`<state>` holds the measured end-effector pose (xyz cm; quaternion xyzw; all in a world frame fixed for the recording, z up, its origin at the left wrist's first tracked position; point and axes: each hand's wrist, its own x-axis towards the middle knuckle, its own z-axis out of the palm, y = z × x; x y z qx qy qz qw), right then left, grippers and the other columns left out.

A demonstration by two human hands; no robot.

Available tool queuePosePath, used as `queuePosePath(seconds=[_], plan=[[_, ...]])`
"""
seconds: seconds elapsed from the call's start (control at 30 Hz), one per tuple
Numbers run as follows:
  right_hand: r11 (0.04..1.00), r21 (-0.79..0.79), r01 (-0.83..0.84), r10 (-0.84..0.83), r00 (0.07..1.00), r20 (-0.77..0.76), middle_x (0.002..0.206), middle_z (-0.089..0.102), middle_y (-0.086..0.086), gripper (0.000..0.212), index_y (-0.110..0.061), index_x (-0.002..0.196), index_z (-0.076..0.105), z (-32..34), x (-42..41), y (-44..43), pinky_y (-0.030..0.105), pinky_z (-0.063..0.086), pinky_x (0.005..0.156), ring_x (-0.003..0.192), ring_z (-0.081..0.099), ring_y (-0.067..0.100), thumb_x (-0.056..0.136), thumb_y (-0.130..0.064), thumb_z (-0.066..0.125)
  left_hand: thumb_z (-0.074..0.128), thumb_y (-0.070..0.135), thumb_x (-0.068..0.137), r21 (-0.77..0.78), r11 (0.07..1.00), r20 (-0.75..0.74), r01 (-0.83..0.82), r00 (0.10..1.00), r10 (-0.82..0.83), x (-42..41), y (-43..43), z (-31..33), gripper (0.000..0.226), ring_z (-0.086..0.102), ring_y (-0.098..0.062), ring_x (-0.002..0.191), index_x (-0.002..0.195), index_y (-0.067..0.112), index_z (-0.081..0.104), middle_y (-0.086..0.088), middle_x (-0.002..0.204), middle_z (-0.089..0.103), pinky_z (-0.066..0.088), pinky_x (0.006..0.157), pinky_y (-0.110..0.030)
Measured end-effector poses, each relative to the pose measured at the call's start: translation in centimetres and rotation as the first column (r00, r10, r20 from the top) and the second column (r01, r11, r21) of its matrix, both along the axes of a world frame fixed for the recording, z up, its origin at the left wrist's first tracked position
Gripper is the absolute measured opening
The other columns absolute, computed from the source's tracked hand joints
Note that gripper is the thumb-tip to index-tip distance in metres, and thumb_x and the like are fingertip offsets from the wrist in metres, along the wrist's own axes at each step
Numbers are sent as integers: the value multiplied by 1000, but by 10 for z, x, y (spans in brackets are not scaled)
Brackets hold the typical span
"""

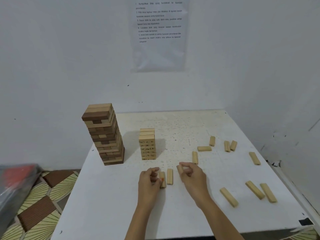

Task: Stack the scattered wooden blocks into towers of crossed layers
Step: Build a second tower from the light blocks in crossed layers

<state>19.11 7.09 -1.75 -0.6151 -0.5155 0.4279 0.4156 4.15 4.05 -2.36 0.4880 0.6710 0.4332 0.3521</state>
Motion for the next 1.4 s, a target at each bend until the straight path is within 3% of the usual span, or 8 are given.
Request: queuePosePath(seconds=[0.1,0.23,0.33,0.47,0.57,0.63,0.87,1.4], plan=[[1000,-25,14,-12,997,72,72,61,-4,22,-16,102,69,-2,3,0,5,42,60,70,58,3,86,-2,63,61,-7,86,13,1000,18,-3,1000,3,1,-1,1,35,55,-8,86,113,16,61,-4,101,54,45,74,-7],[1000,-18,9,-6,987,158,70,58,-1,20,-14,99,69,-3,-4,4,15,49,67,69,60,12,80,-7,74,62,-7,85,40,999,36,20,999,-21,1,0,2,35,56,-7,84,112,15,63,-4,99,57,45,73,-9],[999,23,-38,33,978,206,69,57,-2,18,-17,100,66,-5,-5,5,8,42,60,66,55,5,83,-15,73,60,-4,89,41,997,60,59,996,-61,3,1,4,31,57,-6,86,112,16,62,-3,101,59,46,73,-10],[980,51,-192,183,972,150,100,55,-2,40,-28,113,59,-6,10,5,10,45,68,80,52,9,81,-11,75,62,0,89,70,995,99,65,992,-72,-3,-7,3,32,58,-8,91,113,21,60,-3,105,60,47,75,-12],[889,22,-458,442,868,225,124,46,-17,69,-41,132,46,-7,27,8,13,44,80,103,49,5,78,-16,79,76,3,78,63,993,108,101,988,-107,-8,-14,-1,46,58,-3,92,116,24,60,2,105,63,47,77,-13],[853,5,-523,502,822,270,129,46,-20,77,-47,136,41,-7,33,12,13,43,85,108,48,3,76,-21,81,83,6,72,66,993,100,99,989,-106,-8,-16,-3,55,57,1,90,118,26,61,5,104,65,45,76,-12],[831,69,-553,519,813,263,118,62,-20,76,-44,131,48,-5,29,23,13,40,84,106,51,0,70,-20,86,88,12,65,145,987,12,68,997,-71,-4,-10,-6,61,58,-3,86,114,34,58,8,93,67,45,69,-14],[827,114,-550,512,821,252,114,62,-21,75,-44,130,48,-14,33,23,17,41,87,105,54,6,68,-26,86,90,13,62,198,980,36,13,999,-21,-5,-11,-19,57,59,-6,77,110,35,66,7,88,73,44,66,-15]])
